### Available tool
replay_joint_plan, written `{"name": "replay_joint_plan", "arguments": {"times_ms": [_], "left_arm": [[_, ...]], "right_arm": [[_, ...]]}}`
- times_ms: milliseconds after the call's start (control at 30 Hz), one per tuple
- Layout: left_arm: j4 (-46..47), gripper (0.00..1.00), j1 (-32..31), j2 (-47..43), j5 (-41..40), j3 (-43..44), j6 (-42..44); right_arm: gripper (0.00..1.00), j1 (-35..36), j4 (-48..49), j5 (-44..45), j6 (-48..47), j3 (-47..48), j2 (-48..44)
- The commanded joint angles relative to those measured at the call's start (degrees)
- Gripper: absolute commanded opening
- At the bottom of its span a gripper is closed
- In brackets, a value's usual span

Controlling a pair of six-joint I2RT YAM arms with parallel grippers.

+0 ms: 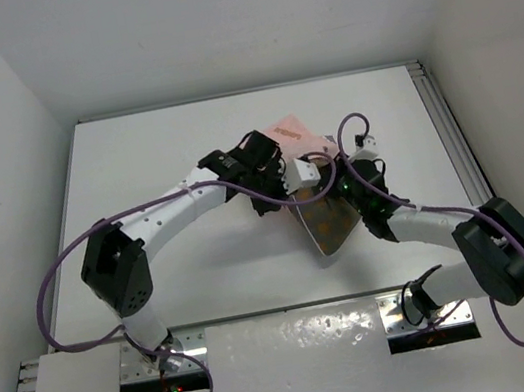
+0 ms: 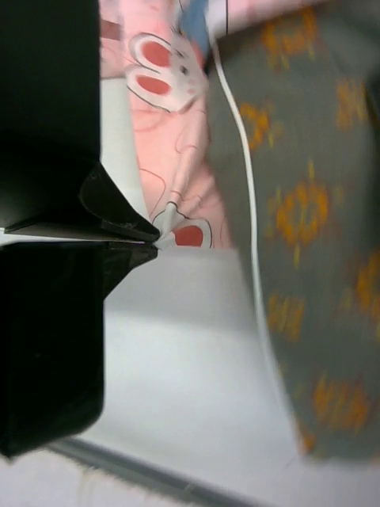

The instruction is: Put the pillow into the pillowcase

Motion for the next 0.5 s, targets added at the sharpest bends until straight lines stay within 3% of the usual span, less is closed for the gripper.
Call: {"name": "replay_joint_plan", "arguments": {"times_ms": [0, 200, 467], "left_arm": [[-10.8, 0.0, -3.7, -1.9, 10.3, 2.6, 8.4], [-14.9, 0.0, -5.4, -0.8, 11.4, 5.5, 14.9], [-16.3, 0.0, -5.7, -0.5, 11.8, 7.6, 15.8]], "right_arm": [[0.0, -0.1, 4.7, 6.3, 1.5, 3.8, -2.4], [0.0, 0.1, 2.7, 8.7, 3.7, 2.3, -1.5], [0.0, 0.2, 2.5, 10.5, 3.3, 3.6, 1.9]]}}
